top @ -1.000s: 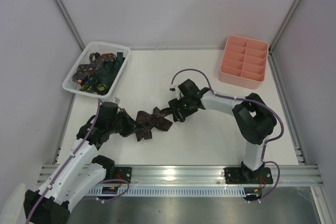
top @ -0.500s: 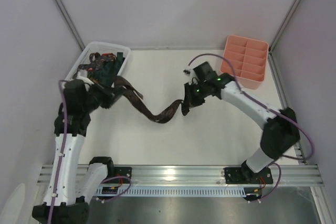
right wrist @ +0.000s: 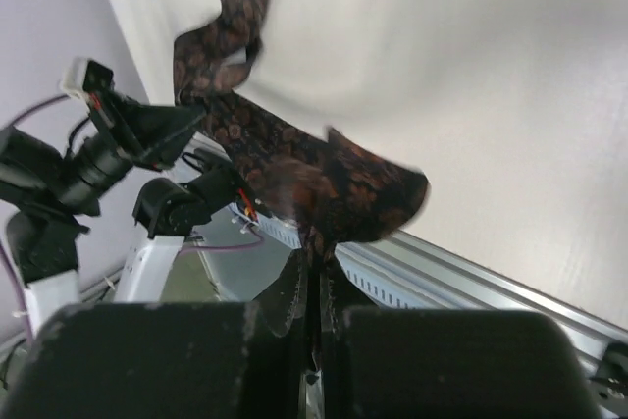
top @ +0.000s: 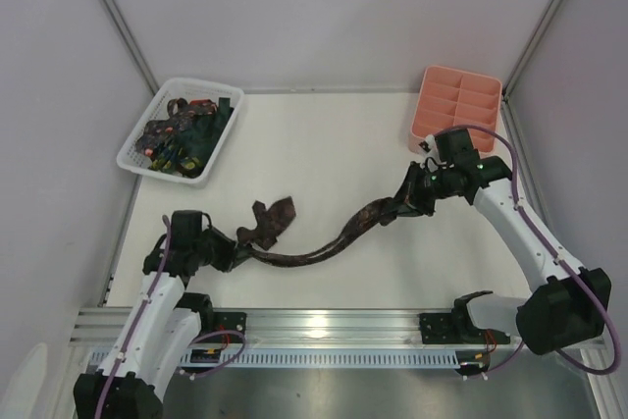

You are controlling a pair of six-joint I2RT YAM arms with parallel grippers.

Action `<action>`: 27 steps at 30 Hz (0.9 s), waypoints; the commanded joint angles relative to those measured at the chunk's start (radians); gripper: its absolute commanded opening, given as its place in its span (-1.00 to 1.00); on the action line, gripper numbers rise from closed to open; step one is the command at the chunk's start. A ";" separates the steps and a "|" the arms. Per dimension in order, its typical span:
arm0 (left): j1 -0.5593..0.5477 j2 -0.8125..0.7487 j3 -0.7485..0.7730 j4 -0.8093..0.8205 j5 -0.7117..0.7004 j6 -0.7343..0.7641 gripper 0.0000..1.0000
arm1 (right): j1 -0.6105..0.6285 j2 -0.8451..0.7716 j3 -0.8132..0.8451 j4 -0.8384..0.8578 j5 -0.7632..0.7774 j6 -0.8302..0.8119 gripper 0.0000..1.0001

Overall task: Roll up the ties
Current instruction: Flatten the tie

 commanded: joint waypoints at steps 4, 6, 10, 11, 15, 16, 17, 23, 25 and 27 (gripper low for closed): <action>-0.006 -0.016 -0.094 0.111 0.046 0.067 -0.69 | -0.090 0.076 0.028 -0.119 0.001 -0.115 -1.00; -0.006 0.009 -0.065 0.108 0.039 0.097 -0.10 | -0.106 0.095 0.018 -0.130 0.028 -0.130 -1.00; -0.007 0.009 0.005 -0.043 -0.006 0.172 0.47 | -0.182 0.099 -0.003 -0.149 0.076 -0.136 -1.00; -0.009 -0.003 0.028 -0.076 -0.024 0.189 0.55 | -0.196 0.098 -0.008 -0.156 0.093 -0.136 -1.00; -0.036 -0.034 0.220 -0.177 -0.183 0.324 0.57 | -0.207 0.095 -0.058 -0.164 0.125 -0.139 -1.00; -0.056 -0.004 0.248 -0.168 -0.199 0.391 0.57 | -0.209 0.096 -0.069 -0.153 0.113 -0.138 -1.00; -0.087 0.032 0.280 -0.154 -0.213 0.423 0.54 | -0.209 0.098 -0.078 -0.144 0.101 -0.142 -1.00; -0.628 0.464 0.646 -0.260 -0.595 0.612 0.59 | -0.213 0.129 -0.063 -0.153 0.097 -0.191 -0.90; -0.772 0.576 0.755 -0.344 -0.727 0.655 0.60 | -0.219 0.127 -0.055 -0.153 0.094 -0.191 -0.88; -0.859 0.726 0.823 -0.367 -0.771 0.684 0.63 | -0.221 0.126 -0.052 -0.144 0.068 -0.188 -0.87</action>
